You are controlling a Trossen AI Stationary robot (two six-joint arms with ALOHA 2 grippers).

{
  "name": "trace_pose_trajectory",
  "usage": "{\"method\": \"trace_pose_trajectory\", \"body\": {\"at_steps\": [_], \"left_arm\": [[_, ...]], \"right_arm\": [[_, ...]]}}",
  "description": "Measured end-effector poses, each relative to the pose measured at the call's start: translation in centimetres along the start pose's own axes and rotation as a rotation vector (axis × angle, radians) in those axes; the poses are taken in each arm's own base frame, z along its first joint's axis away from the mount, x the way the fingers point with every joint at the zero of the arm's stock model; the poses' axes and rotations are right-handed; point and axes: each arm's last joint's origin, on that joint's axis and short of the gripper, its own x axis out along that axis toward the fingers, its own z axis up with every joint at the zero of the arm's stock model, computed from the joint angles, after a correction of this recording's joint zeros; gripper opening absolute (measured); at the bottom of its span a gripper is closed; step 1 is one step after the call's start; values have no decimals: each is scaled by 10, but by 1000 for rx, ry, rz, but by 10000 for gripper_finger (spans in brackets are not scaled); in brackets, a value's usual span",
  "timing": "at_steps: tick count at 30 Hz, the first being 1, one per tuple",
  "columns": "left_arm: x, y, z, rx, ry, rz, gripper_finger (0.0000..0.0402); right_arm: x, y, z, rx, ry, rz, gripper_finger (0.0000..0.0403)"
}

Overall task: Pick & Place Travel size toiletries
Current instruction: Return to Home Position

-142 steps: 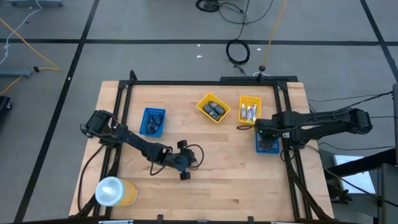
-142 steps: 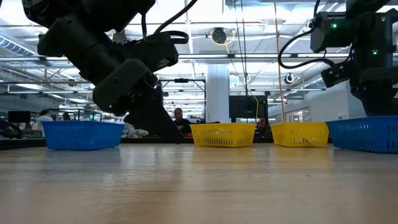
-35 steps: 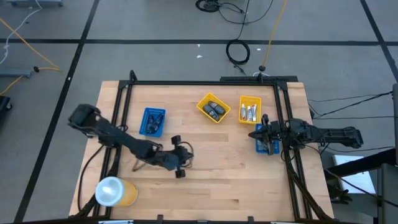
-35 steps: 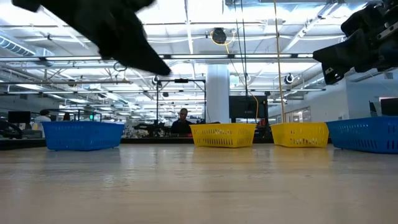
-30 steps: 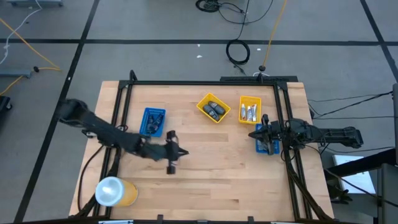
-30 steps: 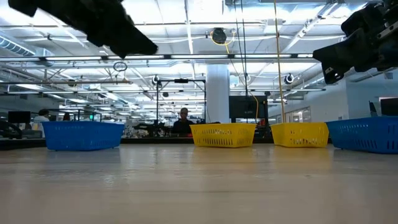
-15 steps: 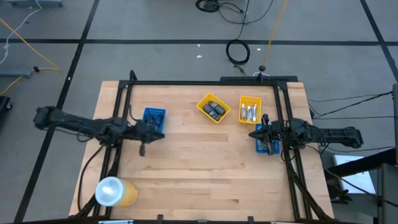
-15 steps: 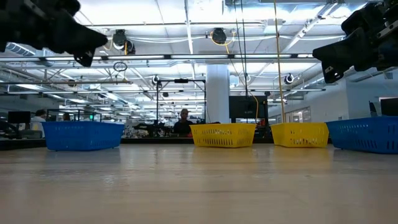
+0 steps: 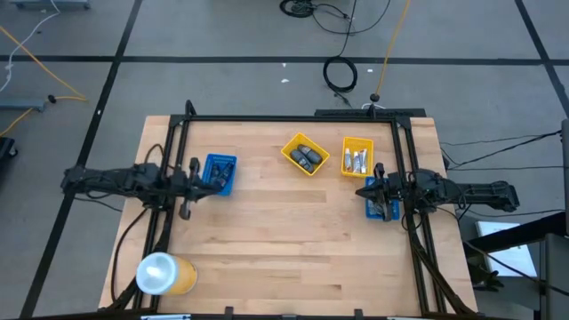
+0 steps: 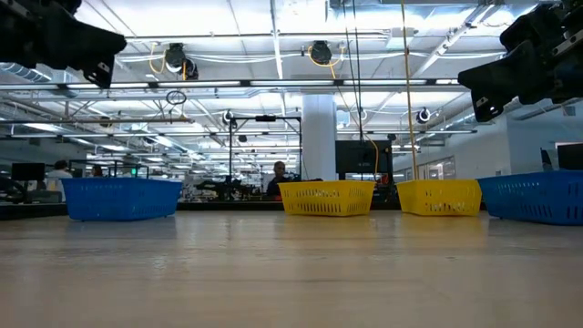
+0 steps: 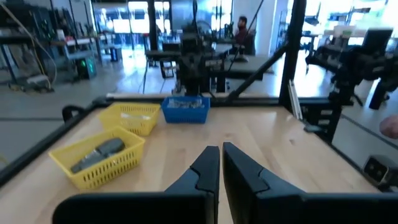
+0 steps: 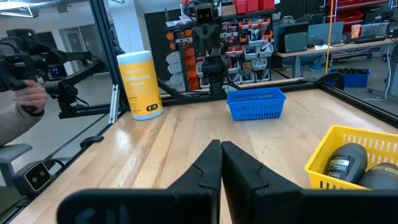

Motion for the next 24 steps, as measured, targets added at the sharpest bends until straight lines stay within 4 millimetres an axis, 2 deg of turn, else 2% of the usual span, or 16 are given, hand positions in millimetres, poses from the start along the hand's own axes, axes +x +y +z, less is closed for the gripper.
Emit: {"method": "trace_pose_trajectory", "body": {"at_steps": [5,12,18,24], "left_arm": [[-7,0,-1,1,-75,-8,19],[-1,0,-29,-33,-165,-12,19],[2,0,-45,-52,-49,-10,19],[2,0,-45,-51,-44,-9,19]], "right_arm": [[0,0,0,0,0,0,3],[0,0,0,0,0,0,2],[0,0,0,0,0,0,4],[0,0,0,0,0,0,4]]}}
